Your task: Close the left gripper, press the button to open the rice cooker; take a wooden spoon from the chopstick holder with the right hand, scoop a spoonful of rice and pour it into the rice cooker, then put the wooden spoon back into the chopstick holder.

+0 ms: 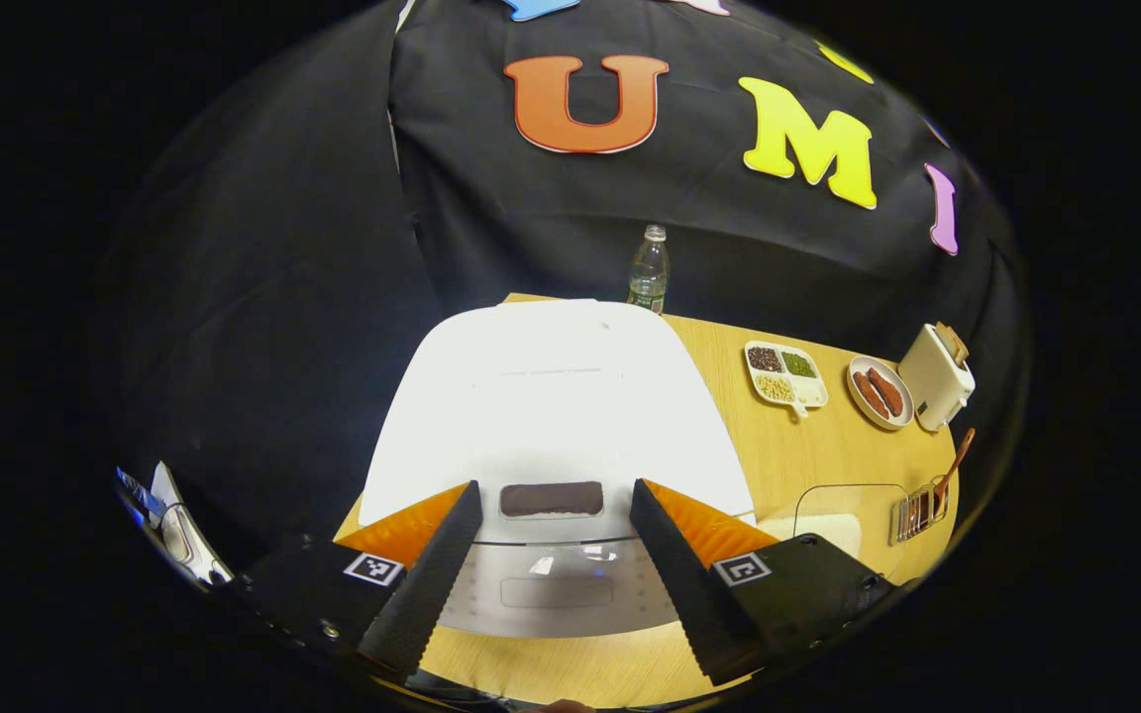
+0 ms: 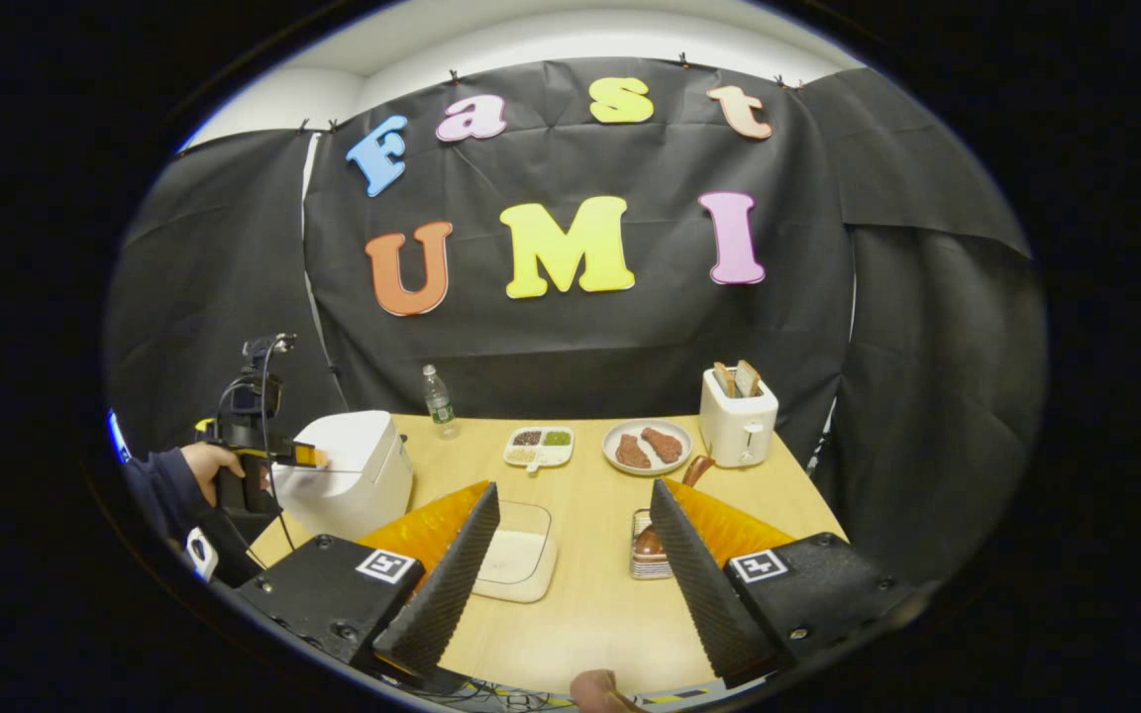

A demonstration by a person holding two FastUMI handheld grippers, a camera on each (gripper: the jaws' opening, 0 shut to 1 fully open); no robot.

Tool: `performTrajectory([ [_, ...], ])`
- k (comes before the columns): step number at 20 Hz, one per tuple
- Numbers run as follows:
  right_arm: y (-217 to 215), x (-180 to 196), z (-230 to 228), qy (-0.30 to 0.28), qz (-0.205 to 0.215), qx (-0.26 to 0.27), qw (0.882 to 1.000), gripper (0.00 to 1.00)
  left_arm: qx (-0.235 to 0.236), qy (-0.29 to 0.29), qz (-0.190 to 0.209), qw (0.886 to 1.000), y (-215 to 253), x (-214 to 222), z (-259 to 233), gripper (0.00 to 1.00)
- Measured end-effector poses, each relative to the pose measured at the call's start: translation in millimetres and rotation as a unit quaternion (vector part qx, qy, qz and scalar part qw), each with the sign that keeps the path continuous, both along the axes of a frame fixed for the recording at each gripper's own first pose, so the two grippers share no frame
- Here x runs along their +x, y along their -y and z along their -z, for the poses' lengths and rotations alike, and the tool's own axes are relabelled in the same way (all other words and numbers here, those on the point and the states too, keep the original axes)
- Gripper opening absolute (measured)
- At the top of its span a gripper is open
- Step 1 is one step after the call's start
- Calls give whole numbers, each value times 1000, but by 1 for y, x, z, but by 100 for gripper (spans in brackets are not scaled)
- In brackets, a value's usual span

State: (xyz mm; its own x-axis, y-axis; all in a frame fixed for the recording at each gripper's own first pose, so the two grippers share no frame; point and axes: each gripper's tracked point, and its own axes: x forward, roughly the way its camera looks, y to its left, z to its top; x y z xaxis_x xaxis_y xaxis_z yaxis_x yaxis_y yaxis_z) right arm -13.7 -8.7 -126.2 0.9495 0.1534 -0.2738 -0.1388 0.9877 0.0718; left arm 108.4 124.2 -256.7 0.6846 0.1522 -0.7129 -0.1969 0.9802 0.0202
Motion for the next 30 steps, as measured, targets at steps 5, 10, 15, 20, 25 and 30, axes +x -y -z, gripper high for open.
performTrajectory([
  [5, -4, 0, 5, -6, 1, 0, 1000, 100, 5, 14, -4, 1000, 1, -2, 1, 98],
  [10, -5, 1, 10, -10, 8, -3, 1000, 100, 9, 33, -6, 999, 1, -3, 0, 99],
  [15, -2, 0, 16, -16, 20, -3, 1000, 100, 12, 57, -6, 998, 1, -3, 1, 99],
  [20, 3, -1, 16, -17, 30, -9, 999, 100, 17, 68, -4, 998, 1, -2, -1, 98],
  [25, 6, -1, 14, -15, 37, -10, 999, 100, 16, 74, -1, 997, 4, -4, -7, 97],
  [30, 6, 2, 6, -6, 41, -10, 999, 100, -9, 96, 1, 995, 14, -11, -27, 95],
])
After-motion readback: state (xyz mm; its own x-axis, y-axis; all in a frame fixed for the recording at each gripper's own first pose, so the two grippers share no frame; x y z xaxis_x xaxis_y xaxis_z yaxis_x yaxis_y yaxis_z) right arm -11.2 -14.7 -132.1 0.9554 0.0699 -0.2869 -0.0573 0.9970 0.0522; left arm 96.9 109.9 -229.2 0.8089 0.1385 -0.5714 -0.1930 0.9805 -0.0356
